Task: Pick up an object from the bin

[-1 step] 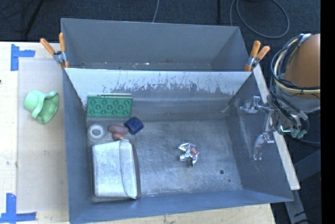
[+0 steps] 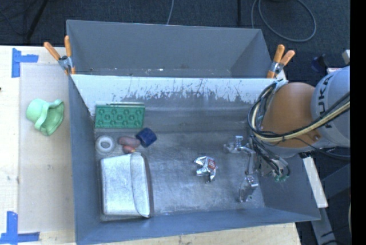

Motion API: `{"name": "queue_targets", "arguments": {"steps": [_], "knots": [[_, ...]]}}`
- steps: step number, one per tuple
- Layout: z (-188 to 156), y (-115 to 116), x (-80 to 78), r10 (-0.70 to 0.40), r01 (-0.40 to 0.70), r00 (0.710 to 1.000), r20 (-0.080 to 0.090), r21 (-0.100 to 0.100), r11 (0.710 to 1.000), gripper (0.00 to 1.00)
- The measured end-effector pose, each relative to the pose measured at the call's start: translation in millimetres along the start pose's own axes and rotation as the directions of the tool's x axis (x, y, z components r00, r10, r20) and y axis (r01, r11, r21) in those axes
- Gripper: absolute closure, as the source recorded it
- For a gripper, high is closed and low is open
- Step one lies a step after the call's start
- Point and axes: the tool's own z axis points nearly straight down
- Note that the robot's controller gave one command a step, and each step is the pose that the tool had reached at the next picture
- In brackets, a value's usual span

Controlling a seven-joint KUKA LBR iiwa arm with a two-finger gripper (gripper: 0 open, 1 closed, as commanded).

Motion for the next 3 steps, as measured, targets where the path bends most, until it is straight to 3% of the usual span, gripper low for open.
{"name": "queue_targets", "arguments": {"steps": [1, 2, 3], "knots": [[-3, 79, -21.2, -0.2, 0.2, 0.98, 0.005, 0.002, 0.98, 0.0], [-6, 79, -22.9, -0.204, 0.204, 0.979, 0.007, 0.003, 0.979, 1.0], [-203, 85, -32.9, -0.244, 0.244, 0.97, 0.007, 0.004, 0.97, 1.0]]}}
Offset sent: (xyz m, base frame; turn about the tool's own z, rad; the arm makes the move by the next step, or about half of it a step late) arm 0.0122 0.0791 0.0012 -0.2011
